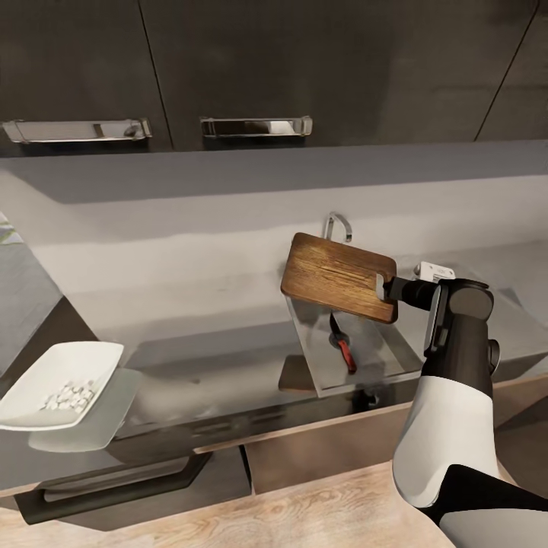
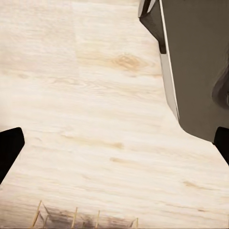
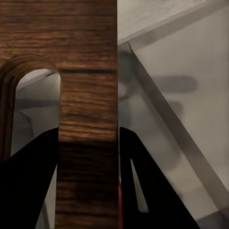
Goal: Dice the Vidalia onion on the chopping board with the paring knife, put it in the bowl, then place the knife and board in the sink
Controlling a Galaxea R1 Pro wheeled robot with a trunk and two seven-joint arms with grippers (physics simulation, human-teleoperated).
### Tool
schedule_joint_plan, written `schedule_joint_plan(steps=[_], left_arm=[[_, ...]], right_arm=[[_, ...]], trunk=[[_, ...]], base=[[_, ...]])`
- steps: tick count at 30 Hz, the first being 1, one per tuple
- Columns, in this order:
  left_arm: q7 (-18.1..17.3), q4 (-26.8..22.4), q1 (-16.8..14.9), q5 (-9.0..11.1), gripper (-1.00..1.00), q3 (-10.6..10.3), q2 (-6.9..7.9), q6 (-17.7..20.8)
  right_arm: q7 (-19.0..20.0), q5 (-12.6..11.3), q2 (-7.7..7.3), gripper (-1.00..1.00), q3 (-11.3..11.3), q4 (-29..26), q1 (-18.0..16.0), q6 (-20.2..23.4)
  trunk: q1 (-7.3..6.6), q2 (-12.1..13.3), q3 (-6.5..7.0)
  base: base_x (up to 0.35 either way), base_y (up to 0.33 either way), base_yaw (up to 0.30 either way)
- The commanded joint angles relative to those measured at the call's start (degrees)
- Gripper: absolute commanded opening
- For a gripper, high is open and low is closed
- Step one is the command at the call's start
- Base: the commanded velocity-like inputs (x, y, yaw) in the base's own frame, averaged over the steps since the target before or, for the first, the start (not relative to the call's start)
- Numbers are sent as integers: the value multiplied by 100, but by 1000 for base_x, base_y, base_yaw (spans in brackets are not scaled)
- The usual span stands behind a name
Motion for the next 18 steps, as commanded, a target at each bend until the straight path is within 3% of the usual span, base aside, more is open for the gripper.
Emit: schedule_joint_plan(steps=[1,5,7,18], left_arm=[[133,-23,-10,33,100,-35,-10,-39],[854,-21,-10,33,100,-41,-193,-178],[998,-24,-10,33,100,-42,-246,-205],[1121,-30,-10,33,100,-44,-305,-228]], right_arm=[[56,53,6,-100,-13,-5,-8,14],[56,53,6,-100,-17,-5,-8,14],[56,53,6,-100,-19,-5,-8,14],[56,53,6,-100,-17,-5,-8,14]], trunk=[[4,-11,-2],[4,-11,31],[4,-11,48],[4,-11,106]], base=[[0,0,0],[0,0,0],[0,0,0],[0,0,0]])
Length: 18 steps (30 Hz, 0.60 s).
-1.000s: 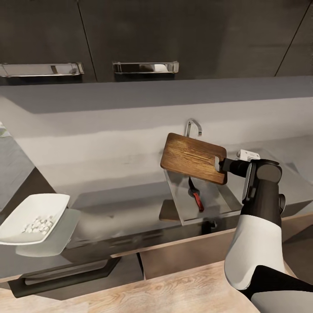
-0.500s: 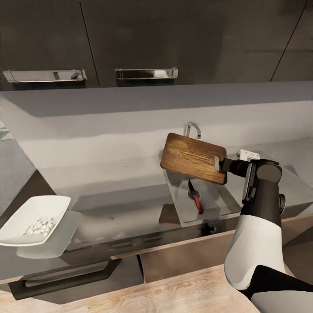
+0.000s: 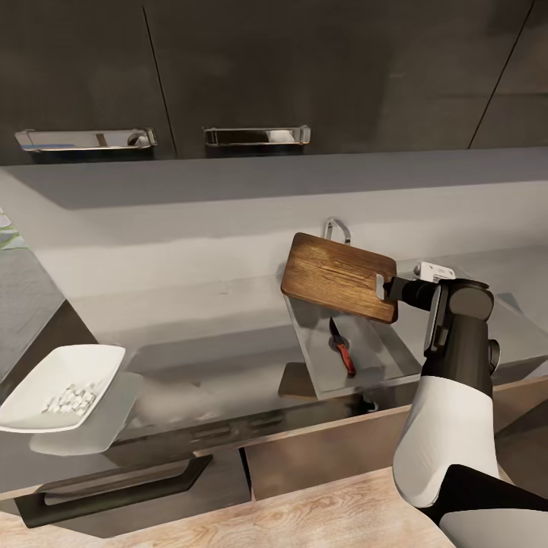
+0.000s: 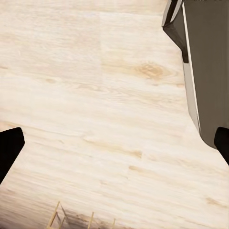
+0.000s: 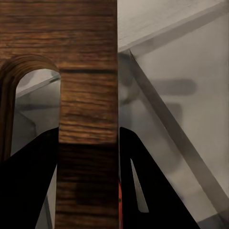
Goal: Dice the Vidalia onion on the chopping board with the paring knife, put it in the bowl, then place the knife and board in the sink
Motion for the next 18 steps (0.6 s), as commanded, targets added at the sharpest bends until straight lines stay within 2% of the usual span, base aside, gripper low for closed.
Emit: schedule_joint_plan(steps=[1,6,13,18], left_arm=[[32,-30,-10,39,100,-43,6,-43],[32,-30,-10,39,100,-43,6,-47],[32,-30,-10,39,100,-43,14,-51],[32,-30,-10,39,100,-43,15,-52]], right_arm=[[55,50,6,-100,-9,-5,-9,14],[55,50,6,-100,-13,-5,-9,14],[55,50,6,-100,-8,-5,-9,14],[55,50,6,-100,-4,-5,-9,14]], trunk=[[4,-12,-11],[4,-12,-11],[4,-12,-11],[4,-12,-11]], base=[[0,0,0],[2,0,0],[125,75,0],[39,22,0]])
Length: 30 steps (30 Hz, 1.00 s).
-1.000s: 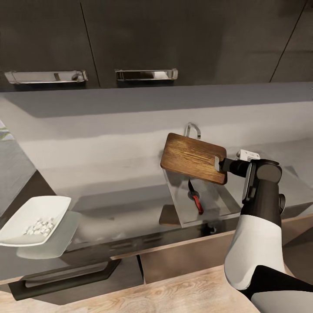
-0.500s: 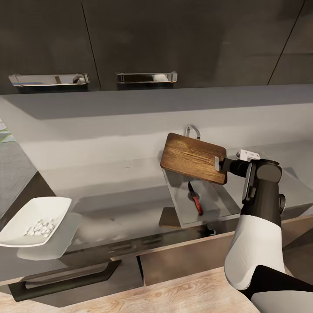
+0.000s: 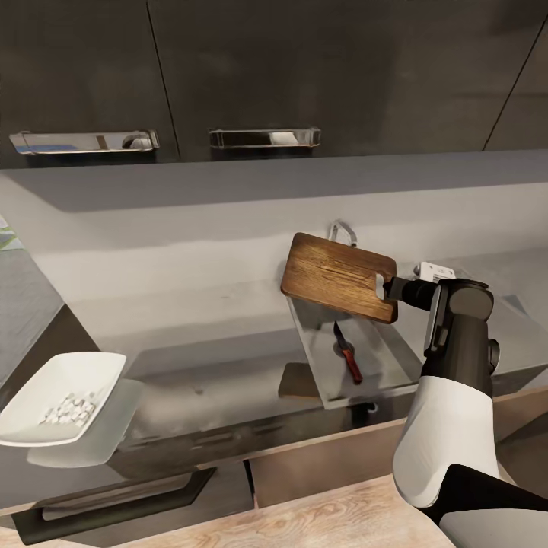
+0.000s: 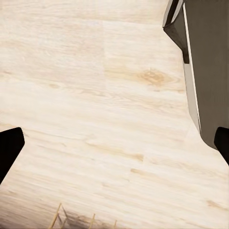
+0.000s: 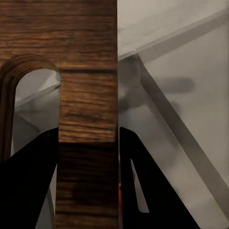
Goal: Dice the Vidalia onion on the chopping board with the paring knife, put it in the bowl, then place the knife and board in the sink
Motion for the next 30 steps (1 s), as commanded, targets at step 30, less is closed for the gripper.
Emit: schedule_joint_plan(steps=[30], left_arm=[[32,-30,-11,41,100,-41,6,-44]], right_arm=[[-179,61,6,-100,-41,610,-9,14]], trunk=[[4,-12,47]], base=[[1,1,-3]])
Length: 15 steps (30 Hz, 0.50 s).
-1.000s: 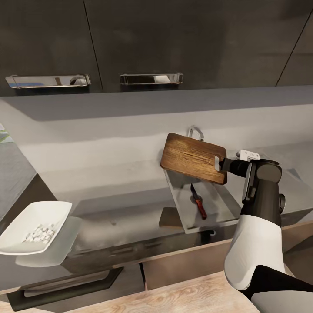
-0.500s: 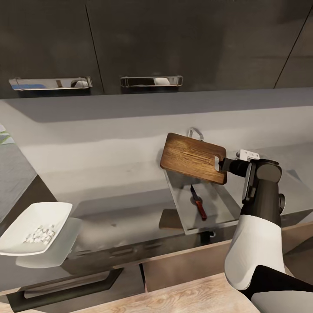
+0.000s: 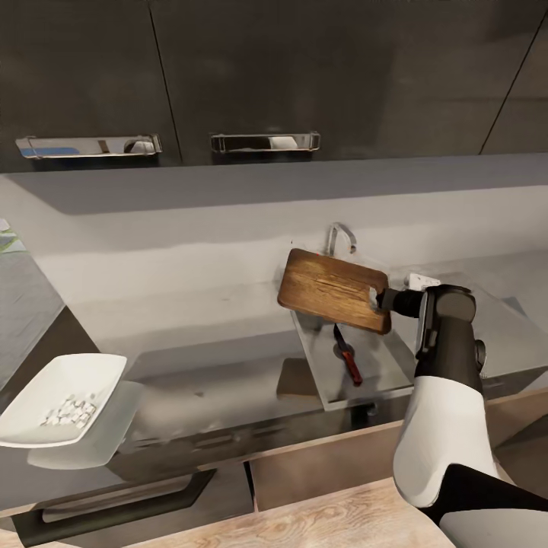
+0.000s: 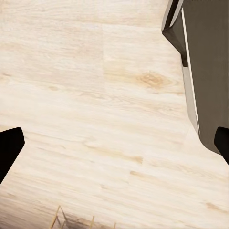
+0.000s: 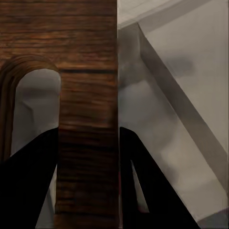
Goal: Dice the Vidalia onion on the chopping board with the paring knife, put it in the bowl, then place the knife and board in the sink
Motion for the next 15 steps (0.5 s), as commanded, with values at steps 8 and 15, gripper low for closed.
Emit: schedule_joint_plan(steps=[8,15], left_arm=[[34,-30,-10,40,100,-40,6,-44],[35,-30,-10,40,100,-39,6,-44]], right_arm=[[-552,24,5,-100,-181,944,-10,14],[-736,15,2,-100,-487,1298,-10,14]], trunk=[[3,-13,-10],[3,-13,-10]], base=[[0,0,0],[0,0,0]])
